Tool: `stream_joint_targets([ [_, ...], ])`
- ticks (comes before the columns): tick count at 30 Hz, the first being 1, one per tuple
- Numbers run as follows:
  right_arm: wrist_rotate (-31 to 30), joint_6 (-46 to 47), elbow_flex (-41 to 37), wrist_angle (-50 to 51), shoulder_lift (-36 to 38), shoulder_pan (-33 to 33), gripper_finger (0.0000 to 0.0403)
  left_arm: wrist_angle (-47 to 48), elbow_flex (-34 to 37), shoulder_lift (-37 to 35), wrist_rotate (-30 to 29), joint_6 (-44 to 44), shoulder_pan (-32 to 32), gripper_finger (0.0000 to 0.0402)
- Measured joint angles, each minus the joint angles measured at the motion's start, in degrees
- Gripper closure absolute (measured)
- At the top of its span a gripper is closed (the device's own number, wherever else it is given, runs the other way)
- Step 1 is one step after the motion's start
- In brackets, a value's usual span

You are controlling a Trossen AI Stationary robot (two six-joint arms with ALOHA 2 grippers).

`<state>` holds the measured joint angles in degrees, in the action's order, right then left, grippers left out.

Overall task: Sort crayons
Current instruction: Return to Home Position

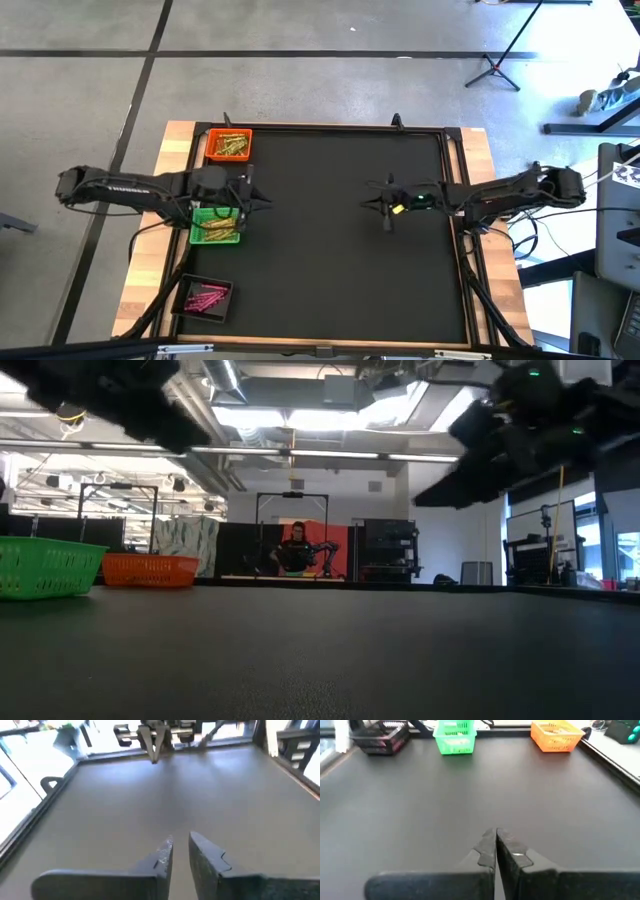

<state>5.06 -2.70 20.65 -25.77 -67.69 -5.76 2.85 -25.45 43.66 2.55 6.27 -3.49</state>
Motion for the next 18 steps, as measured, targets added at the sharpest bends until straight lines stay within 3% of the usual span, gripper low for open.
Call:
stream_joint_targets([
  [4, -0.9, 2.6, -5.6, -3.4, 7.3, 0.1, 0.0394, -6.9, 7.0, -7.1, -0.2, -2.8, 0.0, 0.0367],
  [18, -4.8, 5.4, -13.9, -1.4, 28.9, 0.1, 0.0401, -6.3, 18.3, -28.4, -2.1, -7.7, 0.0, 0.0381],
])
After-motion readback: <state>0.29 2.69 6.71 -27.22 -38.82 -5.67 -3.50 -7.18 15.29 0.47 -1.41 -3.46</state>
